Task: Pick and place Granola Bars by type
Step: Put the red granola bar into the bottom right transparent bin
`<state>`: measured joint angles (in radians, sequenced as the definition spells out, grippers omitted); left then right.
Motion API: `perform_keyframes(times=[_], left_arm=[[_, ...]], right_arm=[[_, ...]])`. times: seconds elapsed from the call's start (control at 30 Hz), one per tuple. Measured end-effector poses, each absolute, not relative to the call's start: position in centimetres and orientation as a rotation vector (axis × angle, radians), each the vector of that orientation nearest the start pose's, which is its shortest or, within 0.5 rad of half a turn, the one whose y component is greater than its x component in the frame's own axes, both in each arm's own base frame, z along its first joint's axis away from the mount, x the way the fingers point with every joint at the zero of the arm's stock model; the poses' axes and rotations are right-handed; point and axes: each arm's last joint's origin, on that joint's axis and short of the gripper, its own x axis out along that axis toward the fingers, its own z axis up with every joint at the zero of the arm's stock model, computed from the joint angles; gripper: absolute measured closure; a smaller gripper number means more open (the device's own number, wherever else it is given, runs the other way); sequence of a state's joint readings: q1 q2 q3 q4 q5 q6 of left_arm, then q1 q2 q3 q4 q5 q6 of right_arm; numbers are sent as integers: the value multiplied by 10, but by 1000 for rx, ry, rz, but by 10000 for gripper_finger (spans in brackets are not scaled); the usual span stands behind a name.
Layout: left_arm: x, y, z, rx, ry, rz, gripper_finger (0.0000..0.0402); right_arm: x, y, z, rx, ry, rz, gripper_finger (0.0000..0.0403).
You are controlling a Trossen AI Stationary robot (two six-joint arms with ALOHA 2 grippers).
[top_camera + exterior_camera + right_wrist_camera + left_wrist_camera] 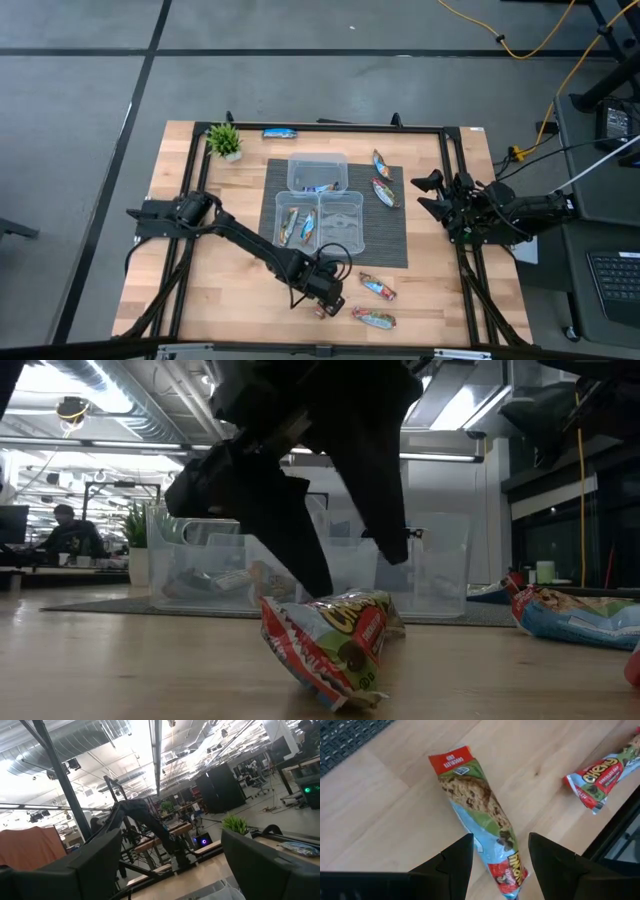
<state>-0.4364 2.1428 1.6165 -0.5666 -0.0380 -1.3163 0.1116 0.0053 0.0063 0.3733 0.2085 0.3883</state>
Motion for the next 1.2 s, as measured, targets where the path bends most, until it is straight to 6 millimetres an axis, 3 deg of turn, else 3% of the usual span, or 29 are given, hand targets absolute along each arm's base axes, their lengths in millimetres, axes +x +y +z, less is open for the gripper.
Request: perform_keyframes(times=[0.43, 0.87, 1.2], left_arm=[[416, -185, 173, -961, 1046, 345, 215], [412, -183, 171, -956, 1081, 387, 119], [410, -179, 153, -925, 1127, 493, 110]], right_arm=[[91, 4, 199, 443, -374, -25, 59], [91, 4, 199, 441, -372, -25, 59], [91, 4, 199, 438, -372, -26, 59]])
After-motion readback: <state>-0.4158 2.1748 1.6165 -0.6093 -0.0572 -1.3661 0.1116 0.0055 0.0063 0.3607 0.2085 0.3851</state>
